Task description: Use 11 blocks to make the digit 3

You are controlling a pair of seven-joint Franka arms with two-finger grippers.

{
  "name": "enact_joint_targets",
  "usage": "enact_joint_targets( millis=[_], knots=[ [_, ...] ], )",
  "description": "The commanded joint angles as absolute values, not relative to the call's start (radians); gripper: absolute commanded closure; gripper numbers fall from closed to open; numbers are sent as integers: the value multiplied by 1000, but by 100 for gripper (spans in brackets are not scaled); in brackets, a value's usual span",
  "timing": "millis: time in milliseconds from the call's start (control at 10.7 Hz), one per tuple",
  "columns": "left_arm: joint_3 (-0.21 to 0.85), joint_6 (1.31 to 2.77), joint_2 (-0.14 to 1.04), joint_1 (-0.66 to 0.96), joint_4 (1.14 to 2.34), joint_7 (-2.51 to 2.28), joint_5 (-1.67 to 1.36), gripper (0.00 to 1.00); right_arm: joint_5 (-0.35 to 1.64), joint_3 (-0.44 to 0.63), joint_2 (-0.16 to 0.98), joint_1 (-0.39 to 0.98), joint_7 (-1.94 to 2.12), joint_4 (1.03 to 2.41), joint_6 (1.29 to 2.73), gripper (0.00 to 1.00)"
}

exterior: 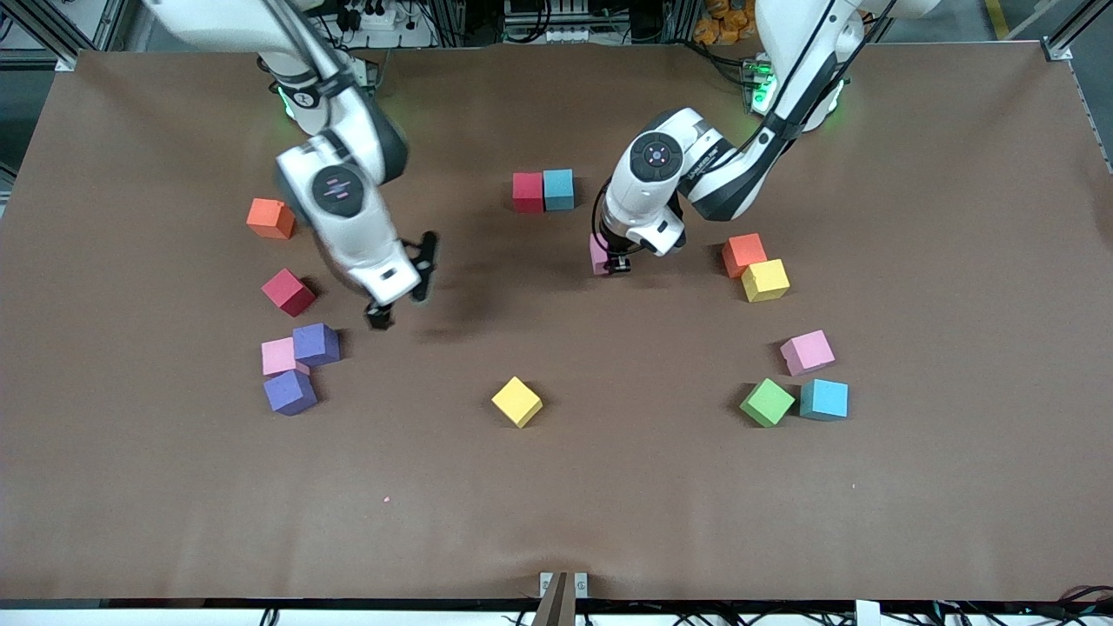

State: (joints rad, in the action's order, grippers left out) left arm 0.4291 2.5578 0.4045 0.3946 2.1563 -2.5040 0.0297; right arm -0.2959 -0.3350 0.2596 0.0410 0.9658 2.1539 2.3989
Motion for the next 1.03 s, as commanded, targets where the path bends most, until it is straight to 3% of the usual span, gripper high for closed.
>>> enact_joint_targets(
  millis=[0, 467, 654, 934],
  knots=[
    [446, 2582, 313, 393, 2256, -2523, 8, 100, -311, -348, 293, -105, 1267, 2111, 2397, 0],
    [518, 2606, 285, 393, 2318, -2582, 8, 100, -310, -345, 287, -190, 1436, 2169, 2427, 0],
    [534, 2690, 294, 393, 2359, -2600, 8, 100, -311, -330, 294, -193, 1437, 2247, 2554, 0],
    [566, 2721, 325, 394, 2362, -2644, 6, 100, -316, -324, 308, -196, 1436, 2238, 2568, 0]
  ],
)
